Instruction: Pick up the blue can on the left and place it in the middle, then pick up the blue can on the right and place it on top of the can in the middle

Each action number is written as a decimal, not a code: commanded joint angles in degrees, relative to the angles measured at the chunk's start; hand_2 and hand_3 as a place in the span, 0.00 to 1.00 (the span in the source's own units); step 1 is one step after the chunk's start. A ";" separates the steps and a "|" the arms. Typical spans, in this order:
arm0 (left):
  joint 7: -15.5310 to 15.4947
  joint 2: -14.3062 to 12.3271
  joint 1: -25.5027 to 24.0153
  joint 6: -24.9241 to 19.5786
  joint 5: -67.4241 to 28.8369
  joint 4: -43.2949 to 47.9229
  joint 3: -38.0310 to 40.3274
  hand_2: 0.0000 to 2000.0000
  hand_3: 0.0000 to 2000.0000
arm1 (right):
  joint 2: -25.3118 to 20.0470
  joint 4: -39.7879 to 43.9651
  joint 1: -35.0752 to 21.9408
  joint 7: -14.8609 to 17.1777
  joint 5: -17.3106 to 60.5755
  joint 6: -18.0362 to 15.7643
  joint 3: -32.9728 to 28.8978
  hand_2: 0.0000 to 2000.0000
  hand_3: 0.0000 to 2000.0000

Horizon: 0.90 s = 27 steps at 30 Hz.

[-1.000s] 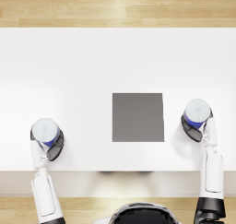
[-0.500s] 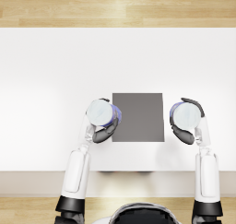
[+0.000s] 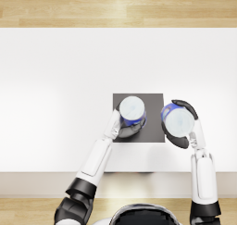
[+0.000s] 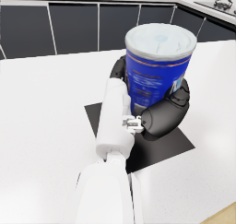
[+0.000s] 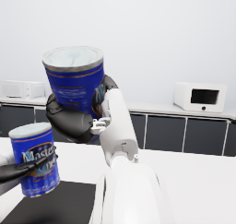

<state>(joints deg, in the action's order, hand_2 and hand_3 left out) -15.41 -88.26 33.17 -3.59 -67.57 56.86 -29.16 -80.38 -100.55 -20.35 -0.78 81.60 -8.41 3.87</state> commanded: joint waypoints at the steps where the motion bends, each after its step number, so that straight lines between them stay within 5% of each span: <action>1: -0.78 -1.36 1.99 0.17 0.01 -4.61 -0.77 1.00 0.76 | -0.72 -1.92 -2.61 -0.02 0.00 0.02 1.35 1.00 0.76; 3: -1.72 -1.60 1.81 0.22 0.02 -5.59 -1.61 1.00 0.76 | -1.57 -2.56 -4.50 0.03 0.00 -0.16 2.95 1.00 0.76; 4: -1.99 1.34 4.55 -0.02 0.02 -7.41 -10.04 1.00 0.76 | -2.01 -2.46 -5.39 0.00 0.00 -0.12 3.56 1.00 0.76; 5: -2.28 -1.16 2.55 -0.20 0.06 -7.10 -3.98 1.00 0.76 | -2.43 -2.66 -6.24 -0.02 0.00 -0.19 3.93 1.00 0.76; 7: -2.50 -1.41 2.36 -0.26 0.01 -7.59 -3.98 1.00 0.76 | -3.18 -2.61 -7.64 0.01 0.00 -0.49 4.54 1.00 0.76; 8: -2.55 1.06 4.56 -0.33 0.01 -8.29 -10.66 1.00 0.76 | -3.43 -2.65 -8.02 0.02 0.00 -0.61 4.82 1.00 0.76; 9: -2.71 -1.12 2.97 -0.51 0.05 -8.56 -5.22 1.00 0.76 | -3.48 -2.91 -7.87 0.03 0.00 -0.70 5.00 1.00 0.76; 11: -3.02 -1.43 2.87 -0.48 0.01 -9.10 -4.77 1.00 0.76 | -3.48 -3.12 -7.37 -0.04 -0.01 -0.73 4.98 1.00 0.76; 12: -3.45 -1.64 2.88 -0.35 0.01 -9.23 -4.66 0.32 0.60 | -3.50 -3.41 -7.15 -0.06 -0.01 -0.76 4.72 1.00 0.76; 13: -3.77 0.60 4.80 -0.44 0.01 -9.64 -11.17 0.00 0.43 | -3.64 -3.45 -7.29 -0.03 -0.01 -0.72 4.62 1.00 0.76; 16: -4.24 -1.32 2.78 1.38 0.02 -9.50 -5.27 0.00 0.00 | -4.26 -2.35 -8.35 -0.13 -0.01 -0.57 4.92 1.00 0.76; 22: -3.11 3.50 -6.42 3.18 0.04 8.21 -1.15 0.00 0.00 | -6.37 4.88 -12.22 -0.02 -0.01 -0.38 9.00 1.00 0.76; 25: 7.92 8.37 -15.02 3.44 0.04 21.02 3.26 0.00 0.00 | -7.21 7.04 -13.18 0.02 -0.01 -0.38 12.18 1.00 0.76; 27: 11.56 10.64 -19.82 3.51 0.06 24.21 4.70 0.00 0.00 | -7.31 6.83 -12.84 0.06 -0.01 -0.47 13.23 1.00 0.76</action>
<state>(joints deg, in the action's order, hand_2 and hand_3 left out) -2.76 -80.75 18.54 -0.05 -67.51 73.94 -27.04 -87.21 -94.37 -31.90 -0.72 81.59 -8.80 15.47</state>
